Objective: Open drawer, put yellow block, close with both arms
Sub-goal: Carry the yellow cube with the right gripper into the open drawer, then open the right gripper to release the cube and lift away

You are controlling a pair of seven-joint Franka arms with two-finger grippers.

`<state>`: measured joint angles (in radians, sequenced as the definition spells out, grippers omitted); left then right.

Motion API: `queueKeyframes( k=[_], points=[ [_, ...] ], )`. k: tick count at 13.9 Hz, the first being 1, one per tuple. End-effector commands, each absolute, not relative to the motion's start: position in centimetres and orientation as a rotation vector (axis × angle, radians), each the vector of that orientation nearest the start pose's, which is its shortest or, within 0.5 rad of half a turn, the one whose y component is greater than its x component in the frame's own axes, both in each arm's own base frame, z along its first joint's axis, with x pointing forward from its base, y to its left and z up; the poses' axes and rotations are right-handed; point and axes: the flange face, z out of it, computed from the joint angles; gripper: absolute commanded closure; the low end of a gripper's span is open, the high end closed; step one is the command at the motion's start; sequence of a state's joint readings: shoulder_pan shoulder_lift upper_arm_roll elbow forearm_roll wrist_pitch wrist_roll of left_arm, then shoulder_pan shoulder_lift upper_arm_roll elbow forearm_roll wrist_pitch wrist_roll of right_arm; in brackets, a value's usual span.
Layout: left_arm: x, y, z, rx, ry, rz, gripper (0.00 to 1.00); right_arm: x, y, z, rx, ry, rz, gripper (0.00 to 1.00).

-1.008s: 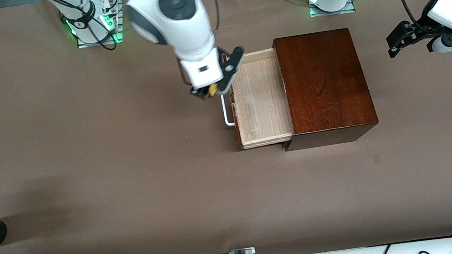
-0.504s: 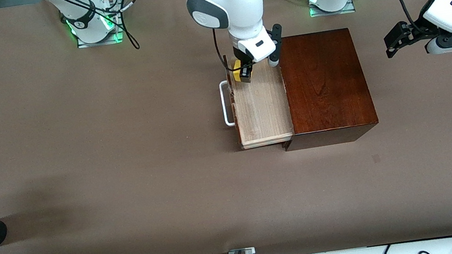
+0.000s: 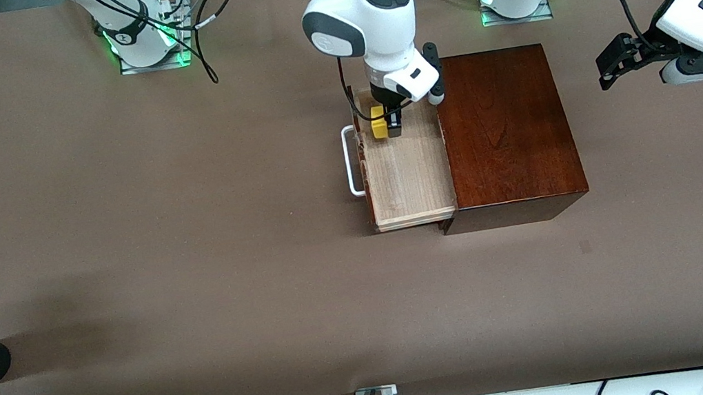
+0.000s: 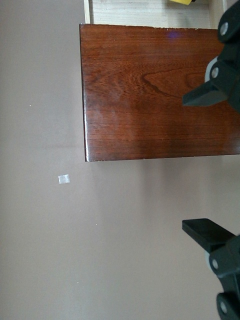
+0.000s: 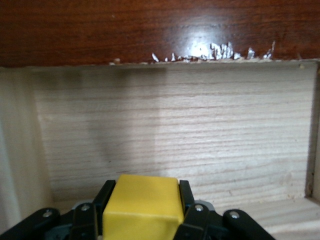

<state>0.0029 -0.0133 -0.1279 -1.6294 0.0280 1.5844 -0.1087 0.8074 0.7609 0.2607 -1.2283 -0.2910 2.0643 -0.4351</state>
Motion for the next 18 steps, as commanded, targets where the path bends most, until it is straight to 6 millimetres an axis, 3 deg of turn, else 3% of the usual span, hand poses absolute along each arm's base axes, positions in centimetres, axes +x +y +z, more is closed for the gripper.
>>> queueKeyframes(
  k=[1,9,12,13,17,18],
  points=[
    [54.4,-6.7,60.9,-3.124,0.065,0.046,0.0,43.7,63.1,32.4,-2.219,-2.311,-0.226,1.0],
    [54.4,-7.2,61.4,-3.127,0.065,0.029,0.0,44.7,61.6,29.5,-2.151,-2.427,-0.146,1.0],
    [54.1,-7.2,61.1,-3.123,0.067,0.072,0.0,44.8,61.5,29.6,-2.154,-2.422,-0.15,1.0],
    [54.0,-7.4,61.1,-3.121,0.069,0.074,0.0,45.2,61.4,29.7,-2.17,-2.402,-0.164,0.01],
    [53.8,-9.3,61.4,-3.121,0.122,0.064,0.0,46.5,61.2,32.0,-2.224,-2.315,-0.273,0.0],
    [53.8,-9.5,61.6,-3.121,0.127,0.06,0.0,46.9,61.1,33.9,-2.236,-2.299,-0.309,0.0]
  ],
)
